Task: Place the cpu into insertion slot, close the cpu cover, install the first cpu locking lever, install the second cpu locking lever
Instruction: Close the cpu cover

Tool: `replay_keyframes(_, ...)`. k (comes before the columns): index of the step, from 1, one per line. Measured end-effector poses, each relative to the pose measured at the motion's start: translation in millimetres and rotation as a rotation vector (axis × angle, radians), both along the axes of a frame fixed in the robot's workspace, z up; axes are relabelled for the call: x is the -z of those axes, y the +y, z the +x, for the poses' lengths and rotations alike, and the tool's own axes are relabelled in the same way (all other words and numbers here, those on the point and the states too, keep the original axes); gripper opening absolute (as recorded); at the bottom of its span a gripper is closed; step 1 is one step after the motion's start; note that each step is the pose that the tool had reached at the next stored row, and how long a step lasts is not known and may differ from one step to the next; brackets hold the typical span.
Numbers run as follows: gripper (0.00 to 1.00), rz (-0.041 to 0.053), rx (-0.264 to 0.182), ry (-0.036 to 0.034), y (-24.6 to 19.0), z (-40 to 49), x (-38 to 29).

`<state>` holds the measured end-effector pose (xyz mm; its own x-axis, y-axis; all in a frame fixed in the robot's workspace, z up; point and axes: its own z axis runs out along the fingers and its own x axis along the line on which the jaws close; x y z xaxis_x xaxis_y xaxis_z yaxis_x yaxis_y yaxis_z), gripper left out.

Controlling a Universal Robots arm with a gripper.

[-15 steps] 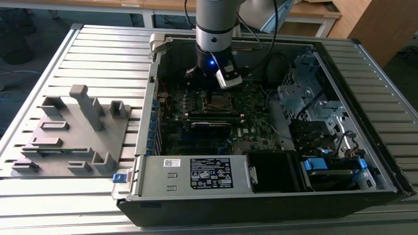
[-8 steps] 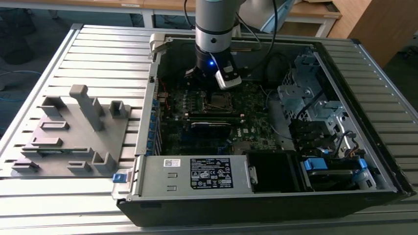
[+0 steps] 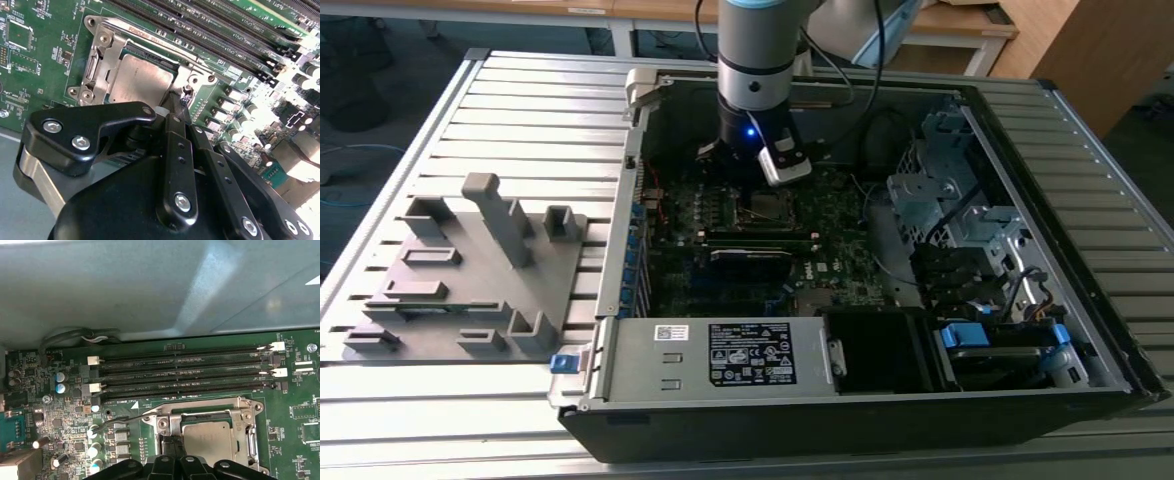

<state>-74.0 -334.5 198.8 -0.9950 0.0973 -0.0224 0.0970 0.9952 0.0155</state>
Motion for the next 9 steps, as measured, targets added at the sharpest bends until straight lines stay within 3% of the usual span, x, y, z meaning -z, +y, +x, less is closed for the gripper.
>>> replay_keyframes(9,0.1,0.0004,0.0,-0.0002,0.1,0.0,1.1)
